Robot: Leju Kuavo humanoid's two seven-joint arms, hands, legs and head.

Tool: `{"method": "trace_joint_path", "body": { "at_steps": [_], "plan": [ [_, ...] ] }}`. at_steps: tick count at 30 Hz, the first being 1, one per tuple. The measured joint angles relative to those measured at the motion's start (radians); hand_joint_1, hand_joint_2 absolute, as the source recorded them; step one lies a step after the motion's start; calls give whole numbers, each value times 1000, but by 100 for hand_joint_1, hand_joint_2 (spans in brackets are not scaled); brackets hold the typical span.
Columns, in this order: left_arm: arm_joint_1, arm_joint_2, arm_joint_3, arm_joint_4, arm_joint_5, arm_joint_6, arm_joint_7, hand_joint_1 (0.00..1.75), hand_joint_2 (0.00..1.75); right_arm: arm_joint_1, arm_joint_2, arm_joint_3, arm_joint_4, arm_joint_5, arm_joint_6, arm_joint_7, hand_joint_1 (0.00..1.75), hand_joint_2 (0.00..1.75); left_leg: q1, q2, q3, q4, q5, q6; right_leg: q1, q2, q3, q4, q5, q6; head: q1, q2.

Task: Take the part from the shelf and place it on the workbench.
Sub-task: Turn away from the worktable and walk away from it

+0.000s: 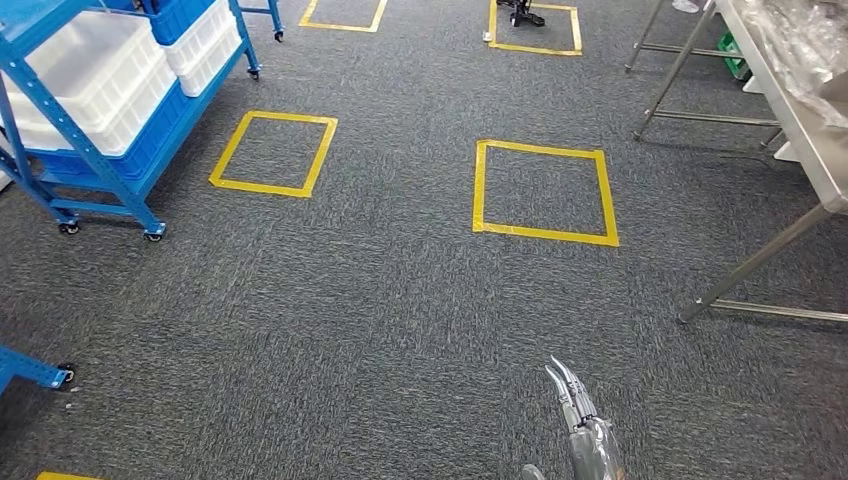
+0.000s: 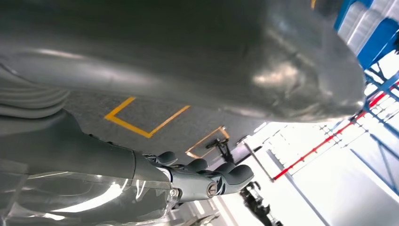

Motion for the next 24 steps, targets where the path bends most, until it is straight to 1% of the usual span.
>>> {"method": "trace_joint_path", "body": {
  "at_steps": [1, 2, 3, 4, 5, 6, 7, 8, 9, 10, 11, 12, 13, 14, 15, 16, 17, 18, 19, 20, 21, 23, 24],
  "plan": [
    [1, 0, 1, 1, 0, 0, 4, 0, 0, 0, 0, 0, 2, 0, 0, 0, 0, 0, -1, -13, 1, 0, 1, 0, 0, 3, 7, -21, 27, -3, 0, 0],
    [2, 0, 1, 1, 1, 0, 7, 0, 0, 0, 0, 0, 3, -1, 0, -1, 0, 0, -2, -24, 3, 0, 1, 0, 0, 7, 30, -75, 66, -8, 0, 0],
    [3, -1, 1, 2, 1, 0, 11, 0, 0, -1, 0, 0, 4, -5, 0, -4, 0, 0, -2, -33, 4, 0, 2, -1, 1, 14, 60, -141, 101, -13, 0, 0],
    [3, -1, 2, 2, 1, 0, 14, 0, 0, -4, 0, 0, 4, -11, -1, -9, 0, 0, -4, -41, 4, 2, 2, -3, 3, 21, 86, -202, 127, -17, 0, 0],
    [4, -2, 2, 2, 1, -2, 18, 0, 0, -6, 1, 0, 5, -19, -1, -14, 0, 0, -4, -45, 3, 3, 5, -8, 5, 27, 102, -242, 141, -20, 0, 0],
    [5, -2, 2, 3, 1, -3, 22, 0, 0, -9, 2, 0, 5, -28, -1, -20, 0, 0, -4, -50, 0, 3, 7, -13, 8, 31, 108, -260, 144, -23, 1, 0],
    [7, -3, 2, 3, 0, -5, 28, 0, 0, -12, 4, 0, 5, -35, -1, -25, 0, 0, -3, -53, -2, 3, 11, -20, 11, 32, 107, -264, 146, -24, 0, 0],
    [9, -4, 2, 3, -1, -6, 33, 0, 0, -13, 6, 0, 5, -39, -1, -28, 0, 0, -1, -54, -4, 3, 12, -27, 9, 31, 106, -267, 152, -28, 0, 0],
    [10, -4, 2, 4, -3, -6, 38, 0, 0, -14, 8, 0, 5, -41, 0, -30, 0, 0, -2, -46, -7, 10, 5, -31, 8, 27, 106, -273, 159, -33, 0, 0],
    [10, -5, 2, 5, -4, -6, 42, 0, 0, -15, 11, 0, 5, -42, 0, -31, 0, 0, -2, -33, -15, 29, -14, -35, 6, 23, 105, -279, 167, -38, -2, 0],
    [9, -5, 2, 5, -4, -6, 45, 0, 0, -16, 13, -1, 5, -43, 1, -32, 0, 0, -3, -16, -29, 68, -47, -38, 4, 17, 102, -284, 173, -43, -5, 0],
    [8, -5, 2, 6, -5, -6, 46, 0, 0, -16, 14, -1, 5, -44, 1, -33, 0, 0, -3, 3, -49, 124, -87, -41, 7, 11, 97, -285, 177, -46, -7, 0],
    [7, -6, 2, 6, -5, -6, 47, 0, 0, -15, 15, -1, 6, -44, 1, -34, 0, 0, -1, 13, -70, 188, -125, -44, 9, 5, 91, -283, 180, -49, -9, 0],
    [6, -6, 1, 6, -5, -6, 49, 0, 0, -15, 16, -1, 6, -45, 1, -34, 0, 0, 1, 18, -85, 242, -153, -47, 11, -2, 84, -281, 183, -49, -10, 0],
    [6, -7, 1, 6, -5, -6, 50, 0, 0, -15, 16, -1, 7, -45, 1, -35, 0, 0, 3, 21, -85, 267, -163, -50, 11, -8, 77, -278, 186, -48, -9, 0],
    [6, -7, 1, 6, -5, -6, 53, 0, 0, -15, 17, -1, 7, -46, 2, -36, 0, 0, 5, 23, -66, 254, -155, -53, 11, -12, 69, -273, 189, -47, -10, 0],
    [6, -7, 1, 6, -5, -6, 56, 0, 0, -15, 18, -1, 7, -47, 2, -37, 0, 0, 7, 26, -28, 202, -133, -54, 11, -15, 60, -267, 191, -44, -10, 0],
    [5, -7, 1, 6, -6, -6, 59, 0, 0, -16, 18, -1, 7, -48, 2, -38, 0, 0, 9, 28, 20, 129, -113, -55, 10, -17, 52, -260, 194, -42, -10, 0],
    [4, -7, 1, 6, -6, -6, 61, 0, 0, -16, 19, -2, 7, -48, 2, -39, 0, 0, 8, 30, 58, 63, -97, -53, 11, -19, 44, -252, 196, -38, -10, 0],
    [3, -7, 1, 6, -8, -6, 63, 0, 0, -17, 20, -2, 7, -48, 2, -40, 0, 0, 6, 30, 83, 18, -88, -50, 11, -20, 38, -246, 198, -33, -9, 0],
    [2, -7, 0, 6, -11, -6, 65, 0, 0, -18, 21, -2, 7, -49, 3, -40, 0, 0, 4, 30, 91, -3, -86, -45, 11, -21, 34, -243, 202, -28, -8, 0],
    [3, -7, -3, 6, -17, -6, 69, 0, 0, -19, 22, -3, 7, -51, 5, -42, 0, 0, 0, 28, 84, -6, -74, -31, 10, -21, 31, -244, 213, -13, -7, 0],
    [3, -8, -5, 6, -19, -6, 70, 0, 0, -19, 23, -5, 7, -51, 6, -41, 0, 0, 1, 30, 81, -9, -65, -24, 7, -18, 29, -242, 211, -6, -7, 0]
  ]
}}
